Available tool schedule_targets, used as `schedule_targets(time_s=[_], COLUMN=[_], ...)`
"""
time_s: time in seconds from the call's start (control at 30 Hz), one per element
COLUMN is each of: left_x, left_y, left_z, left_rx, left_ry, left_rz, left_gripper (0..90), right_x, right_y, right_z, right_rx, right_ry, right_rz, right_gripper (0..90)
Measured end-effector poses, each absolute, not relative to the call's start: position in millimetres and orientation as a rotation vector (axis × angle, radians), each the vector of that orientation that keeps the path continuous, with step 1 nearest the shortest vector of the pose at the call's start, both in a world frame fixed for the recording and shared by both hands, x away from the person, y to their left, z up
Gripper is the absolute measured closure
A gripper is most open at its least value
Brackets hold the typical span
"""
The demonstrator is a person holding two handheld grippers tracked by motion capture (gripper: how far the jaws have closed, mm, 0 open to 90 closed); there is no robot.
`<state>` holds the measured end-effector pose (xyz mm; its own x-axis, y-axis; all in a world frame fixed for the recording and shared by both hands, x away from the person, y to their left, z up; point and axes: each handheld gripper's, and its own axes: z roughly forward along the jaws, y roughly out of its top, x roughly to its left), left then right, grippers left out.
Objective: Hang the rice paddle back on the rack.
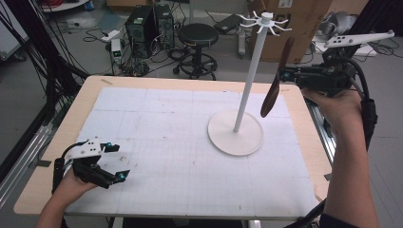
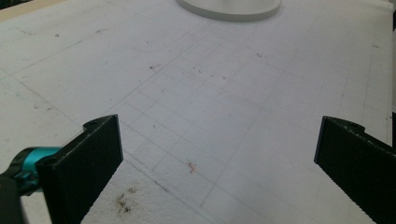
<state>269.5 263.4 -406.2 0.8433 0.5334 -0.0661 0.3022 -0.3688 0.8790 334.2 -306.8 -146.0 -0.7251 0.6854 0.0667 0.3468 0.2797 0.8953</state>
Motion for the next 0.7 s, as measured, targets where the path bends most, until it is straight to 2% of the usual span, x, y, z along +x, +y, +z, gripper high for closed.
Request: schedule_targets(time_s=[0.7], left_x=[269], left_y=[264], left_z=[-406], left_rx=[1.978], left_ry=[0.618], left_rz=[0.278], left_gripper=[1.7], right_x=[349], right_y=[-291], right_z=[-131], right_rx=[0.943], right_ry=[2.233], right_rz=[1.382], right_gripper=[78.0])
